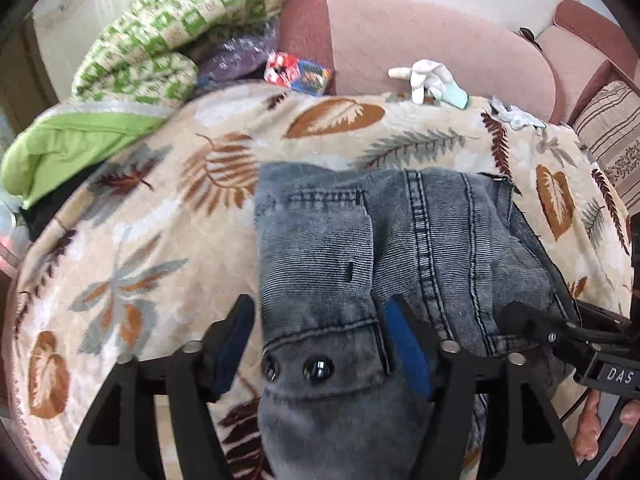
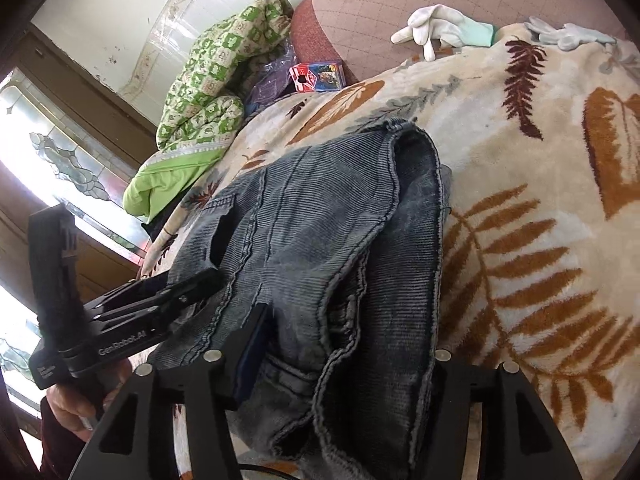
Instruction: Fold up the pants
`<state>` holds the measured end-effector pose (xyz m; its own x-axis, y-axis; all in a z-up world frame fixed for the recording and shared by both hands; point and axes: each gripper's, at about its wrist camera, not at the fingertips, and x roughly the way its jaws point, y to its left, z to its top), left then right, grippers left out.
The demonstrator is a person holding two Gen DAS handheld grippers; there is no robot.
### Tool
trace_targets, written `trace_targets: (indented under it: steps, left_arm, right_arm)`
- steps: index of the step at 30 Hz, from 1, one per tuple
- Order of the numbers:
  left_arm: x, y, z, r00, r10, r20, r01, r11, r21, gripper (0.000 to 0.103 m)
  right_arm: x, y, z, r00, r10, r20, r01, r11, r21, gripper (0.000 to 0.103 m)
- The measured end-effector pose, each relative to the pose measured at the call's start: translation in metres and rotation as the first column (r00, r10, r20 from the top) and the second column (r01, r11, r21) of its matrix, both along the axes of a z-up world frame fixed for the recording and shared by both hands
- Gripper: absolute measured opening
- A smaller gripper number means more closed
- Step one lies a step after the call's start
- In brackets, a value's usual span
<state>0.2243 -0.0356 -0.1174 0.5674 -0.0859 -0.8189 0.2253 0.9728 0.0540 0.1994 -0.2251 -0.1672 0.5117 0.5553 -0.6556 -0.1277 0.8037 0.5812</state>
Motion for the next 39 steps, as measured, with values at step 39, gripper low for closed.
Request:
trace_targets:
  steps: [39]
  left_arm:
    - [-0.24,0.072,0.155,0.817,0.188,0.545,-0.171,0.982,-0.084,0.103]
  right_arm:
    - [-0.255,0.058,0.192,0.814,-0.042,0.579,0.24,0.933,-0.269,0.073]
